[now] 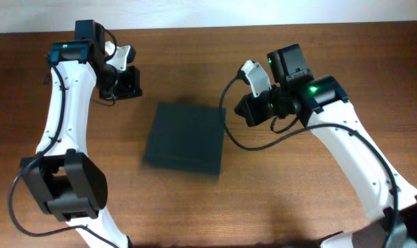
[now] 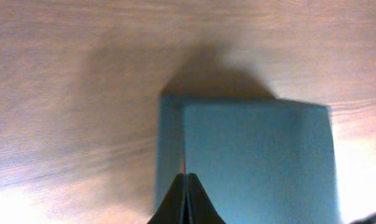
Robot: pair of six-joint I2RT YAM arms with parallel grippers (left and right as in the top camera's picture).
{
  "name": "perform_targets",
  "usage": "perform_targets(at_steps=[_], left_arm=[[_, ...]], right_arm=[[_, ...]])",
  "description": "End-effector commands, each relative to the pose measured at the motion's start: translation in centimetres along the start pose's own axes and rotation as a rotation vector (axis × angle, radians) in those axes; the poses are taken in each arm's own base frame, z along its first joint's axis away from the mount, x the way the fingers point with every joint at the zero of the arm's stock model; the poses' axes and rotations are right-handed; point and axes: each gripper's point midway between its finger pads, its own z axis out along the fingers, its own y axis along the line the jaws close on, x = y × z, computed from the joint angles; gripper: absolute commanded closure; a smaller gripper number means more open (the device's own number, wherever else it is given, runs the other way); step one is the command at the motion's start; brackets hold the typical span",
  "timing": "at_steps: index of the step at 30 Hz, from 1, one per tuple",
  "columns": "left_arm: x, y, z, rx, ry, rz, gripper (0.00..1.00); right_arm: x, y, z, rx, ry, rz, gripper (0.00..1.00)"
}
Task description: Pack container
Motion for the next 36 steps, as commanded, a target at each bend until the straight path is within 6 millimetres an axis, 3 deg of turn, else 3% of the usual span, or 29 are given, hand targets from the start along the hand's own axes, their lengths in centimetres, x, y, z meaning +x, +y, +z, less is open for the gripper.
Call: perform_targets(at_steps=[1,5,6,7,8,9,10,11,17,23,26,31,36], left_arm=[[0.3,1.4,-2.5,-0.137,-0.030,0.030,0.98],[1.2,1.4,-3.1,-0.150,-0.010,0.024,0.98],[1.4,1.3,-3.2,-0.149,-0.003,0.022,0.93],[1.6,1.3,-3.3,-0.149,0.003,0.020,0.77],[1.9,1.3,-3.4,-0.149,0.010,0.018,0.54],[2.1,1.3,-3.4,-0.149,0.019,0.016,0.28],[2.3,1.2,-3.5,-0.148,0.024,0.014,0.01],[2.5,1.2,-3.5,-0.148,0.031,0.013,0.01],[3.2,0.8,-4.6,-0.148,0.030,0.013,0.01],[4.2,-1.1,-9.5,-0.150,-0.094,0.041,0.01],[5.8,-2.5,-12.9,-0.150,-0.166,0.063,0.01],[9.2,-4.4,-17.7,-0.153,-0.305,0.104,0.01],[14.2,-5.2,-19.3,-0.152,-0.383,0.127,0.01]], right_arm=[[0.5,-0.2,-2.0,0.083,-0.011,-0.028,0.96],[0.9,0.3,-3.1,0.089,-0.016,-0.029,0.96],[0.9,0.5,-3.4,0.089,-0.019,-0.031,0.96],[1.0,0.6,-3.7,0.089,-0.024,-0.033,0.96],[0.9,0.8,-4.0,0.090,-0.032,-0.036,0.91],[0.9,0.9,-4.4,0.091,-0.042,-0.041,0.65],[0.8,1.1,-4.8,0.091,-0.052,-0.045,0.31],[0.8,1.3,-5.2,0.091,-0.062,-0.050,0.01],[1.4,2.3,-8.3,0.125,-0.113,-0.071,0.01],[4.7,3.5,-12.8,0.193,-0.131,-0.098,0.01],[6.3,4.6,-15.1,0.199,-0.193,-0.122,0.01],[10.3,5.6,-17.1,0.211,-0.296,-0.159,0.01],[14.1,5.6,-17.1,0.209,-0.367,-0.153,0.01]])
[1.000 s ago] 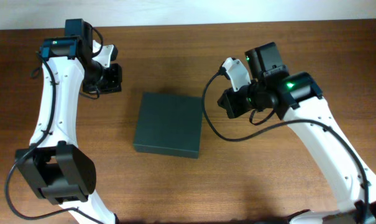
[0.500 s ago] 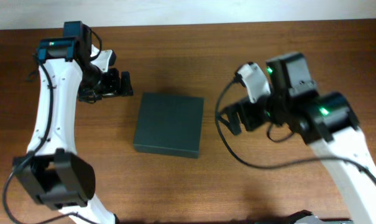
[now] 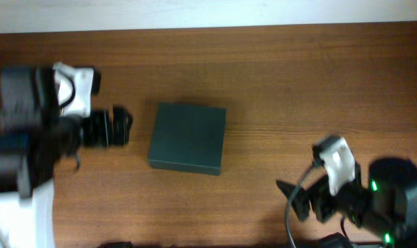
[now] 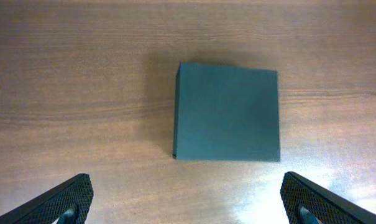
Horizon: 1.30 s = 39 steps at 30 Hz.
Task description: Pack container
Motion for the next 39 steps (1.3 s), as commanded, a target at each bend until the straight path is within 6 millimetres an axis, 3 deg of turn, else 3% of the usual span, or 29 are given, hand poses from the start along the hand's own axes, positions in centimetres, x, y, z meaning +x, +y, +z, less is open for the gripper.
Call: perform_targets(at_steps=[1,8,13,27,29,34,39], left_arm=[[3.1,-0.3,-0.8,0.000,-0.009,0.000,0.01],[9.6,-0.8,-2.1,0.000,-0.121,-0.040,0.01],[11.6,-1.1,-3.2,0.000,-0.202,-0.022,0.01],[12.2,-1.2,-3.7,-0.003,-0.215,-0.018,0.01],[12.4,0.0,-3.7,-0.074,-0.207,-0.021,0.01],[10.0,1.8,-3.3,-0.167,-0.293,-0.017,0.01],[7.9,2.9,-0.7,-0.198,-0.376,0.034,0.01]], right_arm=[[1.9,-0.1,0.0,0.014,-0.026,0.016,0.01],[2.7,0.3,-0.9,0.009,-0.070,0.077,0.01],[2.7,0.3,-0.9,0.009,-0.068,0.078,0.01],[2.7,0.3,-0.9,0.010,-0.066,0.078,0.01],[2.7,0.3,-0.9,0.009,-0.067,0.078,0.01],[2.7,0.3,-0.9,0.010,-0.067,0.078,0.01],[2.7,0.3,-0.9,0.010,-0.067,0.078,0.01]])
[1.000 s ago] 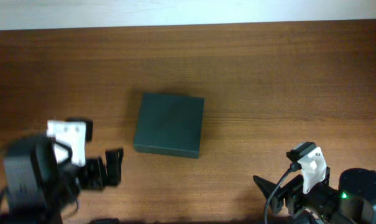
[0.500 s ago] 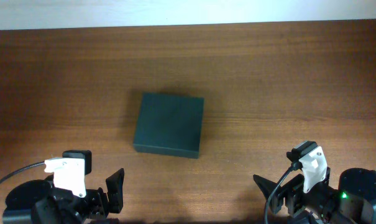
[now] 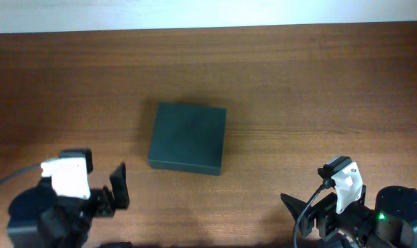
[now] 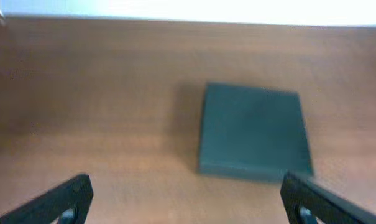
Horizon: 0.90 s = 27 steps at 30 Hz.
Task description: Pack container
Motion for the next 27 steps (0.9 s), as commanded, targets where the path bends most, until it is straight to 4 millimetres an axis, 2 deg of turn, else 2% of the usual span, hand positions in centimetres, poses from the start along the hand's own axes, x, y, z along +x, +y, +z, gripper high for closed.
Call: perform_targets(at_steps=[1,6,14,17,21,27], left_arm=[[1.0,0.9,2.1,-0.044,-0.016,0.035,0.01],[3.2,1.2,5.3,-0.046,-0.100,0.039,0.01],[11.6,2.4,9.8,-0.086,-0.084,0.036,0.01],[13.8,2.5,11.0,-0.085,-0.073,0.035,0.01],[15.8,2.6,12.1,-0.086,-0.059,0.035,0.01],[17.6,2.7,13.1,-0.089,-0.034,0.034,0.01]], right_arm=[[0.0,-0.1,0.0,0.005,-0.002,0.005,0.01],[0.0,-0.1,0.0,0.005,-0.003,0.005,0.01],[0.0,-0.1,0.0,0.005,-0.003,0.005,0.01],[0.0,-0.1,0.0,0.005,-0.003,0.005,0.01],[0.0,-0.1,0.0,0.005,-0.003,0.005,0.01],[0.0,-0.1,0.0,0.005,-0.002,0.005,0.01]])
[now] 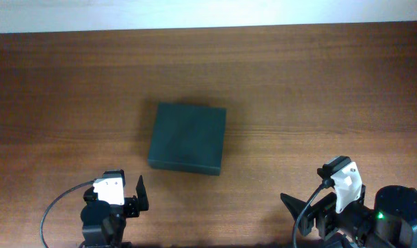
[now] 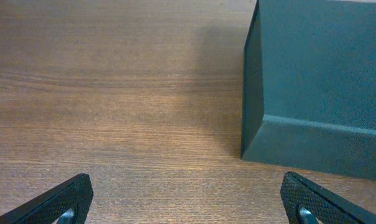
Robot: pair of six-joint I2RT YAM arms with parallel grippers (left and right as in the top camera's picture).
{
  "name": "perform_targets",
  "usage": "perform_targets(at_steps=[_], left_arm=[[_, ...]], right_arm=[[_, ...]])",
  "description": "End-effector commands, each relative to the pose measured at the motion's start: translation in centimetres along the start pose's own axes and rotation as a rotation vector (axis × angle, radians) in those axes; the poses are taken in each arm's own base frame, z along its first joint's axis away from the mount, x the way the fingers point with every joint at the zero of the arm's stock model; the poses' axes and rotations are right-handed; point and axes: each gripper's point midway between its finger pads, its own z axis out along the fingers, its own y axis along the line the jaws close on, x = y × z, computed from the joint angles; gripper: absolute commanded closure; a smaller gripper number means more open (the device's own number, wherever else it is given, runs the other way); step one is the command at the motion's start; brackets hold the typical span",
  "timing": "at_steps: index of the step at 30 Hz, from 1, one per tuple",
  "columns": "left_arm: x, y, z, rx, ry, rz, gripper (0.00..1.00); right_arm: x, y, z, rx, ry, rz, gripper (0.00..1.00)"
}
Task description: Pack container
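A closed dark teal box [image 1: 187,138] lies flat in the middle of the wooden table [image 1: 298,83]. In the left wrist view the box [image 2: 318,74] fills the upper right, seen low and from close by. My left gripper [image 2: 184,186] is open, its two black fingertips [image 2: 66,202] wide apart over bare wood, short of the box. The left arm [image 1: 112,210] sits at the table's front left. At the front right is the right arm [image 1: 342,207]; one dark finger [image 1: 291,204] shows, and its jaws are unclear.
The table's far edge [image 1: 208,29] meets a pale wall. Cables loop beside both arms at the front edge. Nothing else lies on the wood around the box.
My left arm has moved from a raised pose at the front left to low over the table. Its camera now looks along the wood at the box's near side. The right arm has not moved.
First both grippers were at the box, the left shut at its left edge and the right by its right edge. Then both were away from it, the left open. Later both arms stood at the table's front, and now the left sits low there.
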Motion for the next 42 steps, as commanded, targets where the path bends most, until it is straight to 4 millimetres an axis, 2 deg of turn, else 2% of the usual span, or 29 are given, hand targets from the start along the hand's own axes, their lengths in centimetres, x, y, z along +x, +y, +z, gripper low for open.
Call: perform_targets(at_steps=[1,24,28,33,37,42], left_arm=[[0.9,0.2,0.5,-0.013,0.006,0.016,0.01],[0.9,0.2,0.6,-0.013,0.008,0.016,0.01],[0.9,0.2,0.6,-0.013,0.008,0.016,0.01],[0.9,0.2,0.6,-0.013,0.008,0.016,0.01],[0.9,0.2,0.6,-0.013,0.008,0.016,0.01],[0.9,0.2,0.6,-0.013,0.008,0.016,0.01]], right_arm=[[-0.1,-0.1,-0.1,0.005,-0.006,0.004,0.01],[0.0,-0.1,-0.1,0.007,-0.002,0.005,0.01],[0.1,-1.5,-0.5,0.092,-0.027,0.018,0.01],[1.7,-6.0,-0.1,0.315,-0.072,0.068,0.01],[3.9,-8.6,1.0,0.435,-0.108,0.085,0.01],[6.9,-10.4,3.3,0.483,-0.143,0.098,0.01]])
